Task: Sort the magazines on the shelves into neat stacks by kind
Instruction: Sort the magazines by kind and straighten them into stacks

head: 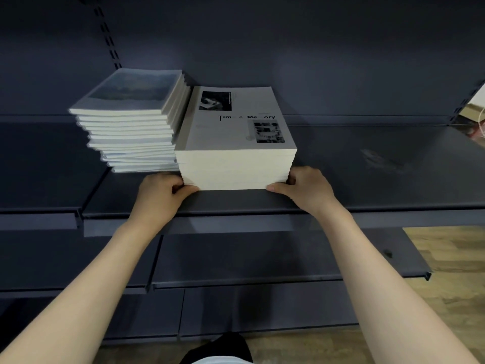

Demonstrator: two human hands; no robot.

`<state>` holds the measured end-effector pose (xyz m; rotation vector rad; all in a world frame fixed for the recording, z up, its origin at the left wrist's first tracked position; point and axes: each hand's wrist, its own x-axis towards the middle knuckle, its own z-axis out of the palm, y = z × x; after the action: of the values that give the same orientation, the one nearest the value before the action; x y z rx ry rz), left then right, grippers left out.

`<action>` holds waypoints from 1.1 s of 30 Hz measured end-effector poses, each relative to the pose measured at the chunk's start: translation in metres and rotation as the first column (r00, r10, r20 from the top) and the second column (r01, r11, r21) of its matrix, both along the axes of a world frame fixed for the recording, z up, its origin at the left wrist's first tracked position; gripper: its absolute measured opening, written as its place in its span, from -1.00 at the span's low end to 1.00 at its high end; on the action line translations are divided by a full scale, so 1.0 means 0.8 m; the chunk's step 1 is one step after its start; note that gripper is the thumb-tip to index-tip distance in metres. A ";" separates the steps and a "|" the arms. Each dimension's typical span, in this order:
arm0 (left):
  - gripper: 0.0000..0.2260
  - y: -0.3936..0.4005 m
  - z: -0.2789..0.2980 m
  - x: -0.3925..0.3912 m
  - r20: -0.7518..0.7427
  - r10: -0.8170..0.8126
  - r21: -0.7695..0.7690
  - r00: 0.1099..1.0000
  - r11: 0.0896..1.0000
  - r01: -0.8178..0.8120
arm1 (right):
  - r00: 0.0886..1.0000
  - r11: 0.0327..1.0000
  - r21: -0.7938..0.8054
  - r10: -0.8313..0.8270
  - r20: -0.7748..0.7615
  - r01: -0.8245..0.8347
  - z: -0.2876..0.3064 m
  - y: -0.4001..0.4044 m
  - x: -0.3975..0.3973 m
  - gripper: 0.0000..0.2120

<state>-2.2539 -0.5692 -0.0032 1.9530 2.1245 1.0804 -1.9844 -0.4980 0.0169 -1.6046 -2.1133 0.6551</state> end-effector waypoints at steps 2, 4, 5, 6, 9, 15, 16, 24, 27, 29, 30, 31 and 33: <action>-0.71 -0.002 0.006 0.003 0.015 0.014 -0.052 1.000 0.999 -0.013 | 1.000 0.999 -0.046 0.015 -0.011 -0.015 0.004 -0.002 0.000 -0.81; -0.72 -0.006 0.019 0.012 0.024 0.074 -0.099 0.997 0.993 -0.071 | 0.997 0.996 -0.082 0.015 -0.079 -0.022 0.010 -0.005 -0.002 -0.62; -0.67 -0.010 0.027 0.018 0.022 0.129 -0.104 0.991 0.987 -0.126 | 0.995 0.998 -0.060 -0.004 -0.101 -0.002 0.013 -0.008 -0.003 -0.47; -0.51 -0.014 0.034 0.022 0.008 0.193 -0.077 0.981 0.978 -0.192 | 0.994 0.999 0.007 -0.048 -0.099 0.048 0.016 -0.011 -0.006 -0.27; -0.27 -0.025 0.043 0.035 -0.241 0.308 0.272 0.920 0.932 -0.241 | 0.966 0.871 0.436 -0.260 0.019 0.226 0.022 -0.027 -0.022 0.05; -0.28 0.004 0.016 0.040 -0.671 0.269 0.512 0.691 0.842 0.170 | 0.963 0.497 0.866 -0.200 0.183 -0.062 -0.012 -0.028 -0.070 -0.26; -0.28 0.011 0.015 0.038 -0.708 0.283 0.522 0.647 0.827 0.209 | 0.958 0.453 0.887 -0.201 0.205 -0.094 -0.016 -0.021 -0.074 -0.26; -0.23 0.042 0.011 0.019 -0.903 0.284 0.425 0.322 0.699 0.575 | 0.840 0.026 0.878 -0.280 0.465 -0.478 -0.021 0.034 -0.029 -0.29; -0.26 0.051 0.009 0.014 -0.893 0.325 0.450 0.312 0.688 0.570 | 0.798 -0.027 0.833 -0.305 0.520 -0.553 -0.023 0.045 -0.017 -0.29; -0.28 0.057 0.008 0.012 -0.880 0.345 0.473 0.326 0.700 0.536 | 0.803 -0.030 0.841 -0.315 0.505 -0.540 -0.025 0.048 -0.018 -0.30; -0.29 0.060 0.008 0.011 -0.880 0.345 0.473 0.326 0.707 0.526 | 0.804 -0.024 0.843 -0.314 0.505 -0.538 -0.025 0.050 -0.018 -0.31; -0.31 0.062 0.008 0.010 -0.883 0.344 0.467 0.321 0.713 0.523 | 0.801 -0.016 0.840 -0.311 0.512 -0.543 -0.025 0.050 -0.018 -0.31; -0.33 0.066 0.008 0.009 -0.888 0.339 0.458 0.312 0.719 0.523 | 0.791 0.002 0.830 -0.301 0.532 -0.557 -0.026 0.052 -0.018 -0.31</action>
<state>-2.2468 -0.5163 0.0029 3.9159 1.8841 0.7426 -1.9988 -0.4561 -0.0039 -0.5933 -2.0618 -1.4396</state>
